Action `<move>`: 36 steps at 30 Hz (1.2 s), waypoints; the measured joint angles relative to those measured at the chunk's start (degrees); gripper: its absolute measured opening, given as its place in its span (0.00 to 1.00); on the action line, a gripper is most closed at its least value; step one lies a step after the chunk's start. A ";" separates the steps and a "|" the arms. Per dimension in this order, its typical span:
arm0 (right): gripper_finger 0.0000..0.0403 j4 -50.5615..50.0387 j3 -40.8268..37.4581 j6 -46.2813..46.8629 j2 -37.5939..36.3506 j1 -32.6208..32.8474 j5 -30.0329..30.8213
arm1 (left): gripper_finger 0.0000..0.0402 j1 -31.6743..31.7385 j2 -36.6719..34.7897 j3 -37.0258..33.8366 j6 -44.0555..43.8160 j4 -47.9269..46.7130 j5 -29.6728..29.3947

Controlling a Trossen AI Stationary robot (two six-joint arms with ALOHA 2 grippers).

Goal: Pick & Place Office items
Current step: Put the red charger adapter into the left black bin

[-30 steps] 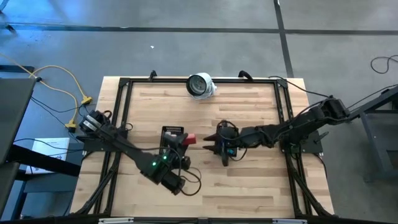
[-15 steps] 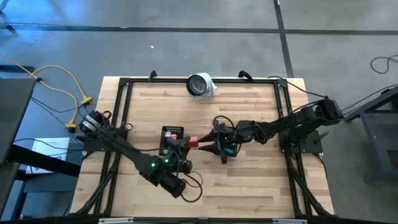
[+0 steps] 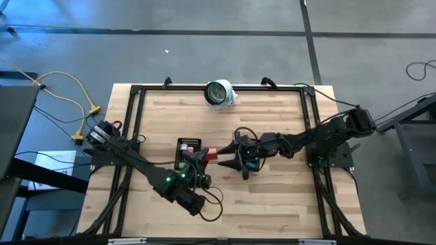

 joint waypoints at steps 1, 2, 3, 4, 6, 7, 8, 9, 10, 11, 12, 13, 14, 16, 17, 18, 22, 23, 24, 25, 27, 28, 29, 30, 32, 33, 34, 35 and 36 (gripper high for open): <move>0.50 -0.33 0.00 0.00 -0.02 -0.23 0.00 | 0.50 0.00 0.00 0.00 0.02 0.12 0.04; 0.51 -0.69 0.00 -0.02 -0.02 -0.42 0.02 | 0.50 0.00 0.02 0.00 0.06 0.14 0.08; 0.51 -1.11 0.02 -0.01 -0.02 -0.68 0.03 | 0.50 0.02 0.02 -0.01 0.09 0.13 0.13; 0.52 -1.35 0.02 0.03 -0.02 -0.89 0.02 | 0.50 0.03 0.04 -0.02 0.10 0.14 0.11; 0.52 -1.54 0.02 0.31 -0.02 -1.26 0.03 | 0.50 0.00 0.07 -0.02 0.17 0.25 -0.22; 0.51 -1.67 0.02 0.31 -0.02 -1.45 0.02 | 0.50 -0.05 0.07 -0.04 0.18 0.41 -0.47; 0.51 -1.72 0.03 0.35 -0.02 -1.60 0.02 | 0.50 -0.11 0.08 -0.03 0.20 0.58 -0.80; 0.51 -1.90 0.07 0.36 -0.02 -1.76 0.05 | 0.50 -0.15 0.09 -0.02 0.20 0.64 -0.90; 0.51 -2.17 0.07 0.37 -0.02 -1.88 0.35 | 0.50 -0.15 0.09 -0.04 0.22 0.66 -0.90; 0.51 -2.46 0.09 0.42 -0.02 -2.03 0.83 | 0.50 -0.11 0.09 -0.04 0.22 0.63 -0.88; 0.51 -2.80 0.09 0.53 -0.02 -2.21 1.03 | 0.50 -0.05 0.09 -0.04 0.24 0.63 -0.87; 0.51 -3.01 0.09 0.73 -0.02 -2.39 1.26 | 0.50 -0.02 0.09 -0.04 0.23 0.65 -0.85; 0.51 -3.19 0.09 0.91 0.00 -2.54 1.42 | 0.50 -0.04 0.09 -0.04 0.26 0.81 -0.83; 0.51 -3.63 0.09 0.92 0.07 -2.89 2.06 | 0.50 -0.12 0.11 -0.02 0.48 1.50 -0.77; 0.51 -3.85 0.10 0.92 0.12 -3.12 2.22 | 0.50 -0.13 0.12 -0.02 0.84 1.78 -0.70; 0.51 -4.18 0.13 0.93 0.15 -3.42 2.46 | 0.50 -0.13 0.16 0.00 1.34 2.20 -0.53; 0.52 -4.55 0.17 1.51 0.22 -4.35 1.47 | 0.50 -0.35 0.22 0.22 5.31 6.70 -0.35; 0.52 -4.44 0.17 1.62 0.22 -4.46 0.90 | 0.50 -0.41 0.22 0.22 6.39 7.72 -0.52; 0.52 -4.42 0.17 1.62 0.22 -4.46 0.75 | 0.50 -0.44 0.22 0.22 7.31 8.28 -0.69; 0.52 -4.45 0.17 1.60 0.22 -4.46 0.74 | 0.50 -0.41 0.22 0.20 8.29 8.90 -0.72; 0.52 -4.00 0.17 1.59 0.21 -4.46 0.09 | 0.50 -0.18 0.22 0.20 9.00 9.59 -0.71; 0.52 -3.82 0.17 1.60 0.20 -4.49 -0.47 | 0.50 -0.15 0.22 0.20 9.00 9.68 -0.63; 0.52 -3.68 0.17 1.59 0.22 -4.53 -0.92 | 0.50 -0.13 0.21 0.20 8.97 9.67 -0.40; 0.52 -3.60 0.17 1.57 0.22 -4.55 -1.12 | 0.50 -0.13 0.20 0.20 8.91 9.67 0.01; 0.52 -3.61 0.15 1.55 0.22 -4.52 -1.35 | 0.50 -0.13 0.20 0.20 8.83 10.51 1.31; 0.52 -3.58 0.13 1.55 0.24 -4.52 -1.58 | 0.50 -0.11 0.20 0.20 9.32 11.12 1.67; 0.51 -3.52 0.13 1.54 0.24 -4.52 -1.65 | 0.50 -0.01 0.20 0.20 9.88 11.79 1.74; 0.51 -3.44 0.13 1.53 0.22 -4.51 -1.80 | 0.50 0.07 0.20 0.20 10.49 12.37 1.83; 0.51 -3.25 0.13 1.55 0.22 -4.51 -2.19 | 0.50 0.10 0.20 0.20 10.91 12.81 1.97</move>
